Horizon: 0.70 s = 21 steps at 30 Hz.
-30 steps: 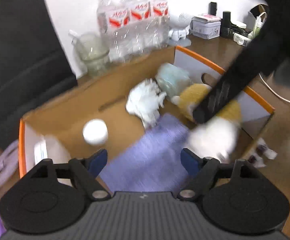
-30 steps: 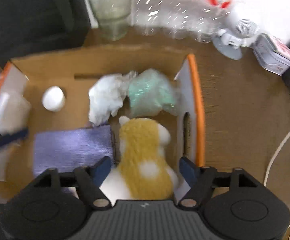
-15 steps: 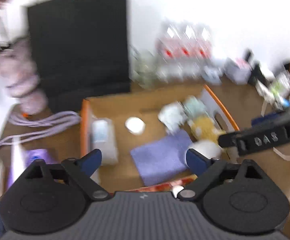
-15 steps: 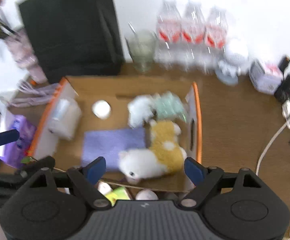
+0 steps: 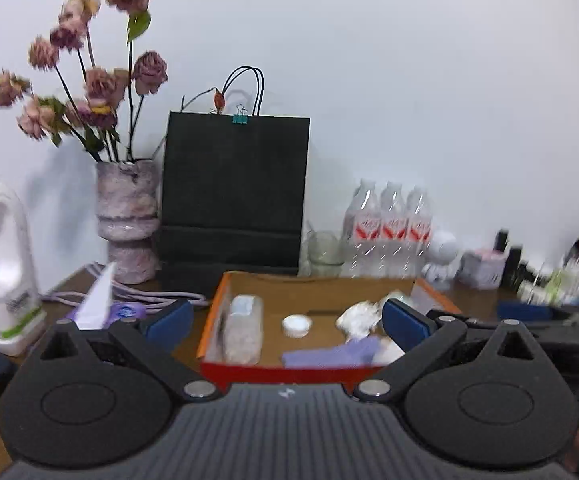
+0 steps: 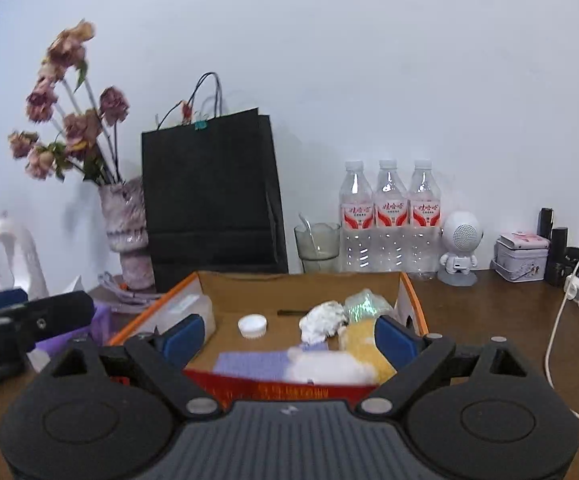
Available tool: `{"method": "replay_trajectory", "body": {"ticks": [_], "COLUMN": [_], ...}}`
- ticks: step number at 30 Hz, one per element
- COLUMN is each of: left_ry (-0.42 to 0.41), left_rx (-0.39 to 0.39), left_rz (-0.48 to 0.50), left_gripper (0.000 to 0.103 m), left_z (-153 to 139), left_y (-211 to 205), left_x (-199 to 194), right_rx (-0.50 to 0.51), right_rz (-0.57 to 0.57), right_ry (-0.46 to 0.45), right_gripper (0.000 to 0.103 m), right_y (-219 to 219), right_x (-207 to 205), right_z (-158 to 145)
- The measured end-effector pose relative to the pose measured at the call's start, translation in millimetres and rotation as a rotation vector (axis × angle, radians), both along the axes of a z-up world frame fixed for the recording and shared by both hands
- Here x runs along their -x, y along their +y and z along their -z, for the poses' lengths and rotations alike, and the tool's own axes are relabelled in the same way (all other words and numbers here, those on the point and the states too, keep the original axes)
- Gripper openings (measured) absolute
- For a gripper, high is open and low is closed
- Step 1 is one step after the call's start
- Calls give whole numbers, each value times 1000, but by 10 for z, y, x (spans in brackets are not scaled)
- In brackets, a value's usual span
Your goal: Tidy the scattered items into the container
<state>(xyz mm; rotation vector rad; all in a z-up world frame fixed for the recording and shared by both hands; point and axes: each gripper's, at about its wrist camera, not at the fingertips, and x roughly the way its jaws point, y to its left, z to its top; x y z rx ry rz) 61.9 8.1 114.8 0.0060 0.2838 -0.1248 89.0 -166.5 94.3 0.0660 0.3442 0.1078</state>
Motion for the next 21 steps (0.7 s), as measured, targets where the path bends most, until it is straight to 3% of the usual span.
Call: {"method": "replay_trajectory", "body": {"ticks": [4, 7, 9, 11, 15, 21], "left_ry": [16, 12, 39, 55, 48, 67], "left_rx": [-15, 88, 154, 162, 131, 125], "left_rz": [-50, -81, -72, -44, -52, -64], "left_gripper": [103, 103, 103, 103, 103, 103], "left_z": [221, 455, 583, 681, 727, 751], "left_y": [72, 128, 98, 51, 14, 119], "left_x": [640, 1324, 1725, 2038, 2349, 2276], "right_rx": [12, -32, -84, -70, -51, -46], "right_rz": [-10, -21, -33, -24, 2, -27], "right_ry": [-16, 25, 14, 25, 8, -17], "right_gripper": [92, 93, 100, 100, 100, 100], "right_y": [-6, -96, -160, -154, -178, -152], "right_x": [642, 1320, 1782, 2082, 2491, 2562], "right_z": [71, 188, 322, 429, 532, 549]}}
